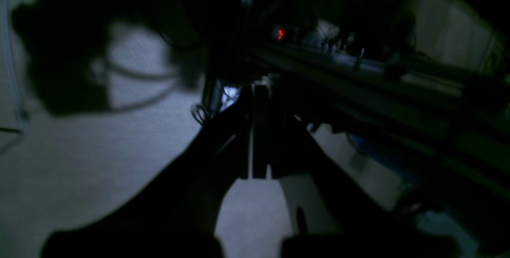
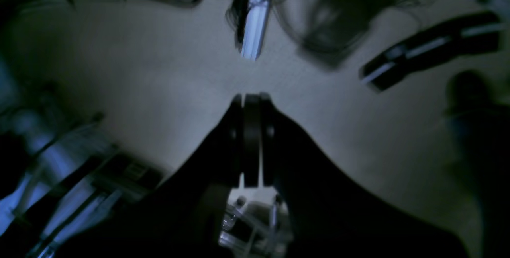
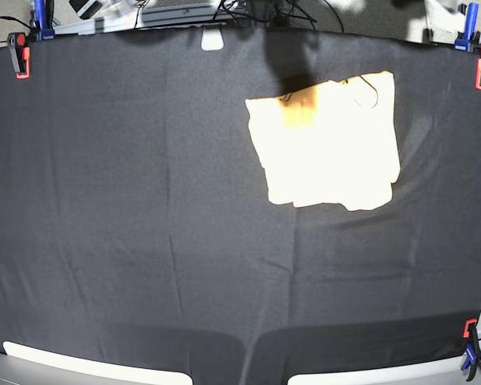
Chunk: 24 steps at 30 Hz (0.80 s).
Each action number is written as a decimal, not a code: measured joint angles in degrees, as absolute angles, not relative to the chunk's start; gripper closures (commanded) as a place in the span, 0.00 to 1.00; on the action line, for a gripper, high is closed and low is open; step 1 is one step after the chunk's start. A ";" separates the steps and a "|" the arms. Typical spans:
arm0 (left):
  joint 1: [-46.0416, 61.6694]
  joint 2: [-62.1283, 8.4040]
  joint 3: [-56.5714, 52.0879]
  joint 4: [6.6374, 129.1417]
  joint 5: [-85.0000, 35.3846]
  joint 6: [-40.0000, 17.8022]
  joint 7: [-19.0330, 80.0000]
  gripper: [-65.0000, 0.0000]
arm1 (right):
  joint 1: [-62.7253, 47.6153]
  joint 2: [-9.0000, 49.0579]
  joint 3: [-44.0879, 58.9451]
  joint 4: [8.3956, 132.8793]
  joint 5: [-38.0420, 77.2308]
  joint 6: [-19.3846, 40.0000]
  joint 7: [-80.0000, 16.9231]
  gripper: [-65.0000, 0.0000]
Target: Layout the t-shirt on the table in an organized manner, then fold the t-shirt properly
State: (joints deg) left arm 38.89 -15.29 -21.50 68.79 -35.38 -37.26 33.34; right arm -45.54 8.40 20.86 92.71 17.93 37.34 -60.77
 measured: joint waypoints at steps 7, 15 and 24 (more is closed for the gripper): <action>29.45 -13.43 -16.58 41.45 -23.94 -37.21 12.29 1.00 | -31.05 16.23 13.45 61.34 17.06 34.02 -41.12 1.00; 18.35 -9.47 -16.62 23.79 -9.78 -35.29 -2.59 1.00 | -13.91 17.89 0.32 29.23 4.01 33.28 -19.31 1.00; 13.98 -6.37 -16.60 22.20 -8.99 -17.56 -3.73 0.90 | -6.26 16.97 -8.54 21.54 2.61 31.35 -17.69 1.00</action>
State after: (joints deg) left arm 13.98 -6.37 -16.60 22.20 -8.99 -17.56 -3.73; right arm -6.26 16.97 -8.54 21.54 2.61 31.35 -17.69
